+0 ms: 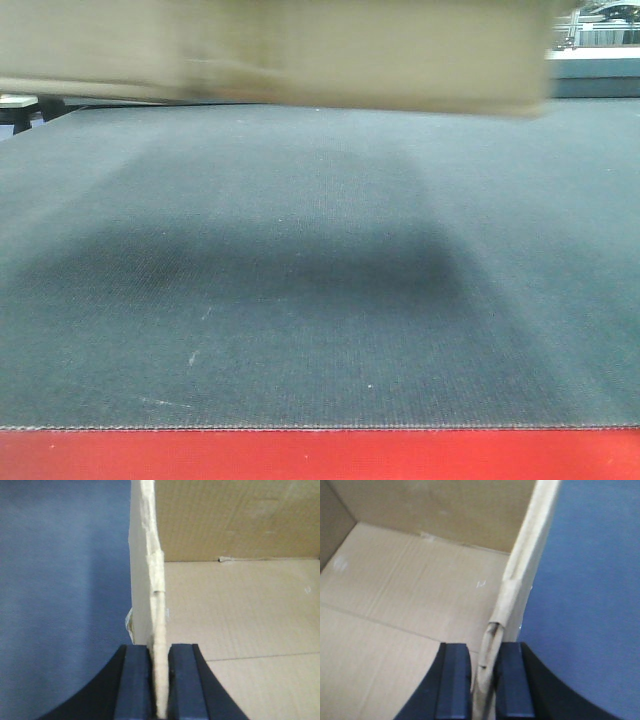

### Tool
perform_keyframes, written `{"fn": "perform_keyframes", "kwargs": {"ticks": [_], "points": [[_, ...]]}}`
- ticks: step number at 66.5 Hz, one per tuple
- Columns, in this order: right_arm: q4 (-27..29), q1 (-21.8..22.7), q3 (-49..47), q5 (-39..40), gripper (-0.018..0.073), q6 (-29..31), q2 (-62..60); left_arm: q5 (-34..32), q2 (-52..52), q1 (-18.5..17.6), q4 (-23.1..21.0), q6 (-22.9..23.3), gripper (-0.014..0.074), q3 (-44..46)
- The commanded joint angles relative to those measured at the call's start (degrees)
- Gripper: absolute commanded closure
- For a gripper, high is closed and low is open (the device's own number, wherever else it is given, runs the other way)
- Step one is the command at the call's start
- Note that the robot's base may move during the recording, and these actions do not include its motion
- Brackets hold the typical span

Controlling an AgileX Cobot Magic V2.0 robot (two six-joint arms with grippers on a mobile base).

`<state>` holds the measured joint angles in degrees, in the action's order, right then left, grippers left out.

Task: Grab carton from right shelf to conveyor
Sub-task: 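Lower the held carton onto the grey conveyor belt with both grippers, then open both grippers and withdraw them from the carton walls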

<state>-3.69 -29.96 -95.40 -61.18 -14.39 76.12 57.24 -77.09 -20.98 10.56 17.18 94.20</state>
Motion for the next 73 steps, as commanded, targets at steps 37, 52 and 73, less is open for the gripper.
{"fn": "perform_keyframes", "kwargs": {"ticks": [37,52,73], "points": [[-0.3,9.2,-1.8,9.5,0.0627,2.5,18.7,-11.1,-17.3,-0.4,-0.9,1.2,0.0601,0.1],[-0.3,9.2,-1.8,9.8,0.0372,2.5,20.0,-11.2,-18.1,-0.4,-0.6,1.2,0.0352,0.1],[-0.5,9.2,-1.8,8.1,-0.0009,2.5,16.6,-8.2,-15.3,-0.4,-1.5,1.4,0.0086,0.9]]}}
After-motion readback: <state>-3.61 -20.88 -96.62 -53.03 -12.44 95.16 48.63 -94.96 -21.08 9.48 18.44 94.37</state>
